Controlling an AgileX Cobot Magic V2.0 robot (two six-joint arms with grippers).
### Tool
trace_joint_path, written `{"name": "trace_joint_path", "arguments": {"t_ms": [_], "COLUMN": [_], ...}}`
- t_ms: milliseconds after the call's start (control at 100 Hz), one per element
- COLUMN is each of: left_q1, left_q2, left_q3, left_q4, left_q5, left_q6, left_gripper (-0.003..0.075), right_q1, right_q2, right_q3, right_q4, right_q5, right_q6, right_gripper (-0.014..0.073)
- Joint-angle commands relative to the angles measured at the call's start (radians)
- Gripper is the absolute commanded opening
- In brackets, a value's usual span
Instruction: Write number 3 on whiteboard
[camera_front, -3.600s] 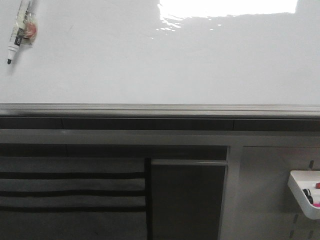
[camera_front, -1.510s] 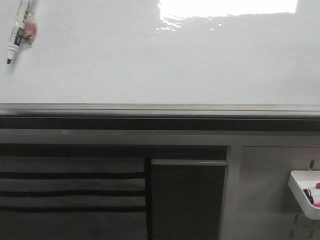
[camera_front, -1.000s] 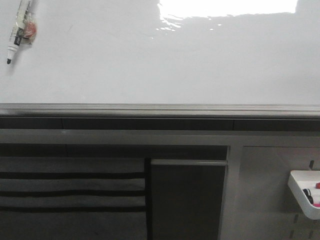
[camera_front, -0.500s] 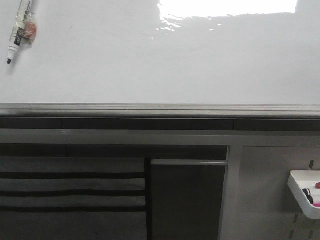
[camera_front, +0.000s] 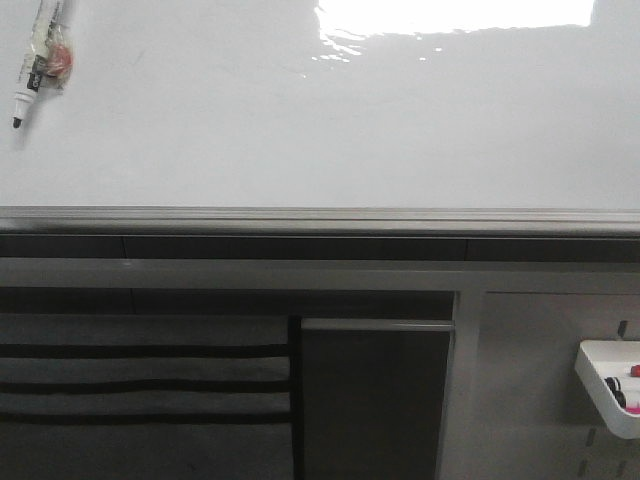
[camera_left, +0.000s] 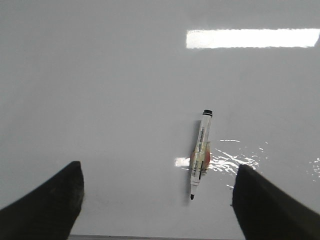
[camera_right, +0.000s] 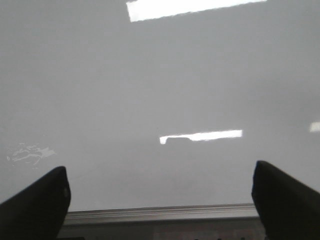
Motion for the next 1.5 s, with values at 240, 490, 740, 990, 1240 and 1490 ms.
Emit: {"name": "trace_joint_path", "arguments": {"t_ms": [240, 490, 740, 990, 1240, 1490], "left_q1": [-0.155, -0.225, -0.227, -0.227, -0.208, -0.212], "left_q2": [0.129, 0.371, 0.624, 0.877, 1.058, 1.135], "left_q3": [-0.03, -0.03, -0.052, -0.185, -0.323, -0.393], "left_q4": [-0.021, -0.017, -0.017, 0.048, 0.063, 0.074], "left_q5": [0.035, -0.065, -0.268, -0.288, -0.298, -0.301], "left_q6": [0.086, 0.089, 0.099, 0.103, 0.103, 0.103], "left_gripper": [0.0565, 0.0565, 0.0565, 0.0551, 0.0463, 0.04], "right_q1": [-0.005, -0.005, -0.005, -0.005, -0.005, -0.005], "right_q2": [0.114, 0.197, 0.201, 0.201, 0.201, 0.201], "right_q3": [-0.138, -0.205, -0.205, -0.205, -0.205, -0.205], "right_q4": [0.066, 0.43, 0.448, 0.448, 0.448, 0.448], "right_q5": [0.176, 0.279, 0.275, 0.275, 0.28, 0.295], "right_q6": [-0.138, -0.482, -0.492, -0.492, -0.492, -0.492], "right_gripper": [0.0665, 0.0665, 0.0665, 0.0665, 0.0665, 0.0665]}}
